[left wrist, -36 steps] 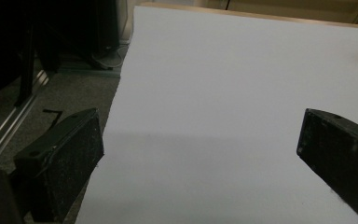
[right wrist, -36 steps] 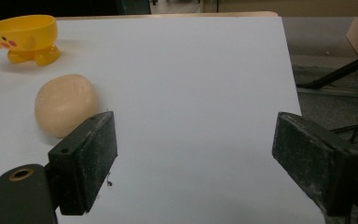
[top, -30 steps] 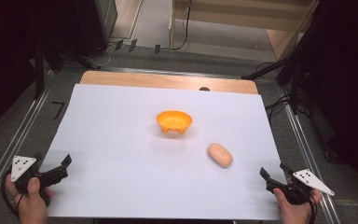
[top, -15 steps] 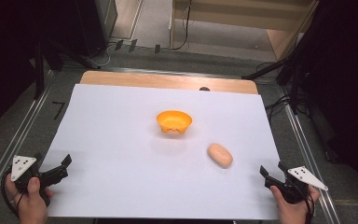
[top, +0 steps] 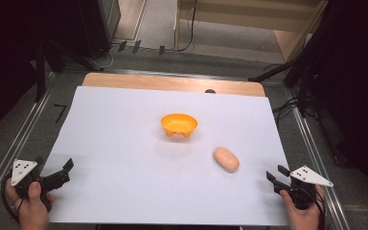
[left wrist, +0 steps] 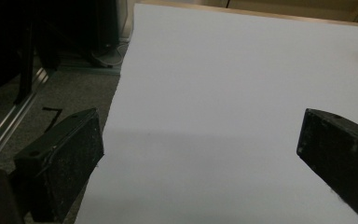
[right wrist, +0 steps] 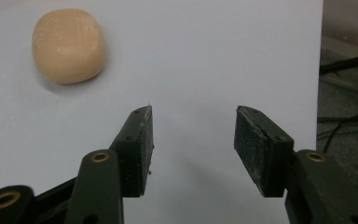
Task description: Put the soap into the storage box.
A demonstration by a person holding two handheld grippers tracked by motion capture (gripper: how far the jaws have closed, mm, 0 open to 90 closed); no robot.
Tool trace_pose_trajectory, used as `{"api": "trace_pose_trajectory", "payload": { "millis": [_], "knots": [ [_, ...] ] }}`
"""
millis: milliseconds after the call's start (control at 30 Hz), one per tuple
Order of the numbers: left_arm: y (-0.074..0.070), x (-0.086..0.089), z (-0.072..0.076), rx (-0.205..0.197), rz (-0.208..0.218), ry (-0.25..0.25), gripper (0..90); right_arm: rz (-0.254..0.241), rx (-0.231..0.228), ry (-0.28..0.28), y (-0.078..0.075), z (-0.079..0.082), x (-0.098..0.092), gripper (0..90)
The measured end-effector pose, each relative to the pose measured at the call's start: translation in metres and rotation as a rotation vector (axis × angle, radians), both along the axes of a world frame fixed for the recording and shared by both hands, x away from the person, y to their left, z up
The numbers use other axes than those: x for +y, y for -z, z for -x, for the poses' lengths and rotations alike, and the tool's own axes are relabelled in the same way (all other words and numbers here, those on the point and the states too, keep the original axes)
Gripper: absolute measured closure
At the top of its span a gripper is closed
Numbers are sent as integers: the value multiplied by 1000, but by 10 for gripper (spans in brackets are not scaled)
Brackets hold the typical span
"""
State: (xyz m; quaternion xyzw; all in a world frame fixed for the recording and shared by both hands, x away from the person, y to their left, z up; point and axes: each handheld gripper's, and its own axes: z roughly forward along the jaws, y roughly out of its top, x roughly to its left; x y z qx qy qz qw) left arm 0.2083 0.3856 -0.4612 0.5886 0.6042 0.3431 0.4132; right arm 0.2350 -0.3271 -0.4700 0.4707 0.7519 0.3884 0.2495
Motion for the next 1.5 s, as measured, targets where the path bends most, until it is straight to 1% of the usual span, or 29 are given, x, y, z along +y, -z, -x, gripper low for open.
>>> {"api": "trace_pose_trajectory", "payload": {
  "millis": [67, 100, 167, 200, 233, 267, 300, 333, 367, 400, 467, 500, 567, 633, 733, 767, 800, 833, 867, 900, 967, 1100, 1133, 1167, 1200, 1300, 1367, 1500],
  "knots": [
    [0, 0, 0, -1, 2, -2, 12, -1, 43, -3, -3, -1, 1, 458],
    [0, 0, 0, -1, 2, -2, 11, -6, 73, 2, -5, -2, 1, 418],
    [0, 0, 0, -2, 1, -2, 12, -1, 99, 16, -7, -3, 2, 400],
    [0, 0, 0, -4, 1, -3, 12, -5, 113, 8, -8, -3, 2, 393],
    [0, 0, 0, -4, 1, -4, 12, 3, 132, -13, -12, -4, 3, 376],
    [0, 0, 0, -4, 1, -4, 12, 3, 132, -13, -12, -4, 3, 376],
    [0, 0, 0, -4, 1, -3, 12, 13, 143, -16, -15, -5, 3, 358],
    [0, 0, 0, -3, -3, 0, 11, 24, 165, -28, -18, -7, 3, 338],
    [0, 0, 0, -3, -3, 0, 12, 24, 165, -28, -18, -7, 3, 338],
    [0, -1, 0, -4, -4, -1, 12, 27, 183, -31, -20, -8, 3, 326],
    [0, -1, 0, -2, -6, 0, 11, 41, 217, -39, -20, -11, 4, 298],
    [0, -1, 0, -3, -7, 0, 12, 48, 224, -43, -20, -12, 5, 287],
    [0, -1, 0, -5, -11, -1, 11, 63, 263, -61, -20, -16, 6, 262],
    [0, -2, 0, -2, -21, 2, 11, 81, 280, -66, -20, -18, 8, 255],
    [0, -3, 0, 1, -25, 5, 12, 105, 326, -84, -21, -24, 12, 224],
    [0, -3, 0, 1, -25, 5, 12, 105, 326, -84, -21, -24, 12, 224],
    [0, -3, 0, 1, -27, 4, 12, 134, 344, -84, -23, -26, 16, 221],
    [0, -3, 0, 1, -27, 4, 12, 134, 344, -84, -23, -26, 16, 221],
    [0, -4, 0, 3, -33, 7, 12, 148, 360, -101, -25, -29, 18, 216],
    [0, -4, 0, 3, -33, 7, 12, 148, 360, -101, -25, -29, 18, 216],
    [0, -4, 0, 3, -38, 9, 12, 163, 382, -111, -27, -32, 20, 205],
    [0, -5, -1, 8, -47, 14, 12, 210, 425, -129, -29, -38, 26, 187],
    [0, -5, -1, 9, -48, 16, 12, 224, 430, -132, -30, -40, 28, 187],
    [0, -5, -1, 9, -47, 17, 12, 241, 450, -143, -32, -43, 31, 186],
    [0, -5, -1, 9, -47, 17, 12, 241, 450, -143, -32, -43, 31, 186],
    [0, -6, -1, 11, -48, 16, 12, 257, 473, -162, -34, -47, 35, 180],
    [0, -6, -1, 12, -51, 17, 12, 283, 493, -176, -36, -50, 39, 177],
    [0, -6, -1, 14, -54, 18, 12, 309, 529, -195, -35, -56, 44, 163]
  ]
}}
